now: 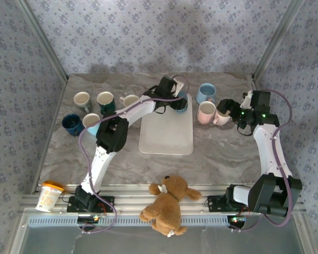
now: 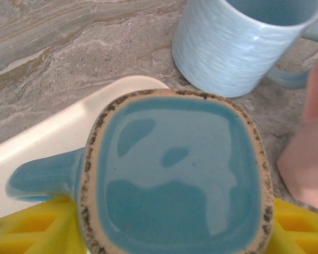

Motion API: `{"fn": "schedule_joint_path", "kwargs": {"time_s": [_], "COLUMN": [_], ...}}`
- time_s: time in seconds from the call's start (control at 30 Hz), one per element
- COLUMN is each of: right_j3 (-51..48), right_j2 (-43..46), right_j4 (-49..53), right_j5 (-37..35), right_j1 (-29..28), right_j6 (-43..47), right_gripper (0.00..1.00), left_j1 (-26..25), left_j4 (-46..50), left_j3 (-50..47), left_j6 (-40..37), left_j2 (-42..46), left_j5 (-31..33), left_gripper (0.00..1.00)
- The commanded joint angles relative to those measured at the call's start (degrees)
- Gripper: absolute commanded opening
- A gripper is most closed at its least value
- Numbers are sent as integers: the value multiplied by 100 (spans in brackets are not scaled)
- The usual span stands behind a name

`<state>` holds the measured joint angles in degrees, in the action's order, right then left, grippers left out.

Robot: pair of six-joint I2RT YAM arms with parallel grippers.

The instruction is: Turn the mug right side up

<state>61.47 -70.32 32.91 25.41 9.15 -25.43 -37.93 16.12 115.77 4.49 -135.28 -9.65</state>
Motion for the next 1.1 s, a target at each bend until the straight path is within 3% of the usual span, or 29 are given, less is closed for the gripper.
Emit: {"fn": "schedule_joint_path", "kwargs": {"time_s": [0.0, 0.3, 0.5, 0.8, 0.93, 1.07], "right_j3": [-54, -309, -490, -513, -347, -312], "right_j2": [215, 282, 269, 75, -5, -26], "right_j4": [-377, -1095, -1561, -2225, -2530, -2948], "right_j5": [200, 2105, 2829, 3047, 2883, 2614], "right_j1": [-81, -203, -557, -1135, -1455, -1699], "right_j6": [268, -647, -1285, -1756, -2116, -2440], "right_gripper": [91, 79, 76, 79, 68, 68], "left_j1": [-22, 55, 226, 475, 612, 754], "left_j4": [-508, -314, -335, -493, -589, -754], "left_j3": [-282, -1473, -2150, -2811, -2980, -3113], "left_j6": [244, 1192, 1996, 3141, 3672, 4175], "left_j2": [997, 2483, 3212, 4187, 4425, 4525], "left_j5": [-290, -1006, -1175, -1355, -1500, -1595], "left_gripper": [52, 52, 51, 50, 49, 48]}}
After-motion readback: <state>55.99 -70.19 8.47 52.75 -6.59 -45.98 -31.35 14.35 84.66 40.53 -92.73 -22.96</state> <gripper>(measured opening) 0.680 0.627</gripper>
